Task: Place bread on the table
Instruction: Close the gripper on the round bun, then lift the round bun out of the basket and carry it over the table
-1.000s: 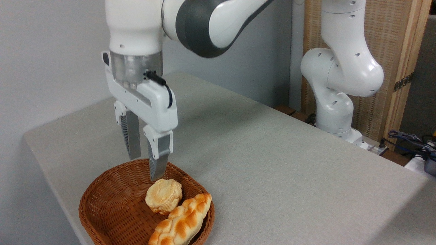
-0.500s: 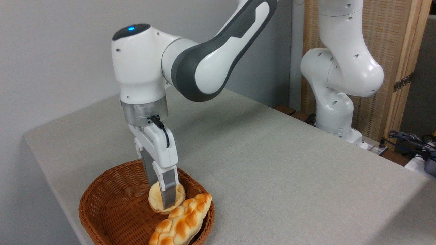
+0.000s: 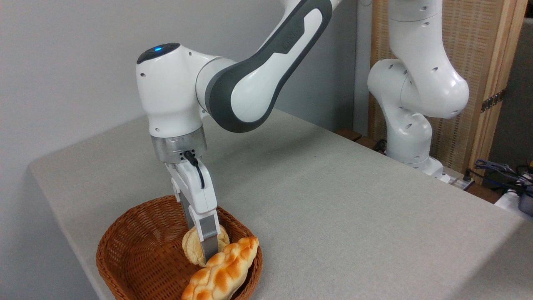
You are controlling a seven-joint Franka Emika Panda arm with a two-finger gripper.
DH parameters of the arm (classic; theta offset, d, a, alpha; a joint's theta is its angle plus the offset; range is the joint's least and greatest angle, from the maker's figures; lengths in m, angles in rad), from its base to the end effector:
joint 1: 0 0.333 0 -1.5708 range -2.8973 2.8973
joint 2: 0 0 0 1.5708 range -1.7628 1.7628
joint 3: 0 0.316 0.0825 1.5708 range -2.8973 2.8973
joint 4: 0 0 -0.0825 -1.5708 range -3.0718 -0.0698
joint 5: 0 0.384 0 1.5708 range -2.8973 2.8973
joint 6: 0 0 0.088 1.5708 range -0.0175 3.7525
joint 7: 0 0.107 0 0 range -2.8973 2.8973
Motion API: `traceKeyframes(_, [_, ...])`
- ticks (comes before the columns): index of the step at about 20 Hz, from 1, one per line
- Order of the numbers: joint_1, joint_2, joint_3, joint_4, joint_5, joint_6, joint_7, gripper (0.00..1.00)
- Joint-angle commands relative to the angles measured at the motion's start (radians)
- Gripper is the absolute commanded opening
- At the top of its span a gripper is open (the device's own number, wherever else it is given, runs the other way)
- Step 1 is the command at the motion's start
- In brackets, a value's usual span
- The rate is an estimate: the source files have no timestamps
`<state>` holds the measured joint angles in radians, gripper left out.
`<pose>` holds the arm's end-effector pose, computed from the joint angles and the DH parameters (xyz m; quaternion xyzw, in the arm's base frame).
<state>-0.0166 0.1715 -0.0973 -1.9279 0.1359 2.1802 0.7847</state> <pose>0.6018 -0.0616 0.4090 -0.8829 0.4652 -0.0226 0.0597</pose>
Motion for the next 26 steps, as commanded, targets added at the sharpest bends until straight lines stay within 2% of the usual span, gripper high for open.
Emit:
traceKeyframes(1, [0.006,-0.001,0.002,-0.006,-0.059,0.015,0.019,0.27])
traceKeyframes(3, [0.006,-0.004,0.004,-0.005,-0.068,0.010,0.016,0.27])
traceKeyframes(6, [0.007,-0.004,0.008,0.018,-0.129,-0.006,0.015,0.27])
traceKeyframes(9, [0.015,-0.004,0.010,0.056,-0.159,-0.055,0.015,0.27])
traceKeyframes(11, [0.030,-0.006,0.008,0.117,-0.205,-0.124,0.011,0.28])
traceKeyframes(13, [0.033,-0.010,0.011,0.241,-0.280,-0.274,0.011,0.29])
traceKeyframes(14, [0.033,-0.030,0.011,0.274,-0.298,-0.352,0.013,0.33])
traceKeyframes(15, [0.035,-0.071,0.010,0.273,-0.301,-0.391,0.016,0.40])
traceKeyframes(16, [0.033,-0.111,0.001,0.270,-0.302,-0.430,0.011,0.42])
traceKeyframes(18, [0.032,-0.170,-0.007,0.239,-0.302,-0.528,0.018,0.58])
traceKeyframes(19, [0.027,-0.199,-0.018,0.212,-0.302,-0.554,0.018,0.72])
traceKeyframes(20, [0.027,-0.222,-0.045,0.170,-0.300,-0.562,0.005,1.00])
traceKeyframes(22, [0.026,-0.253,-0.076,0.094,-0.294,-0.553,0.005,1.00])
traceKeyframes(26, [0.023,-0.251,-0.105,0.057,-0.294,-0.530,0.007,1.00])
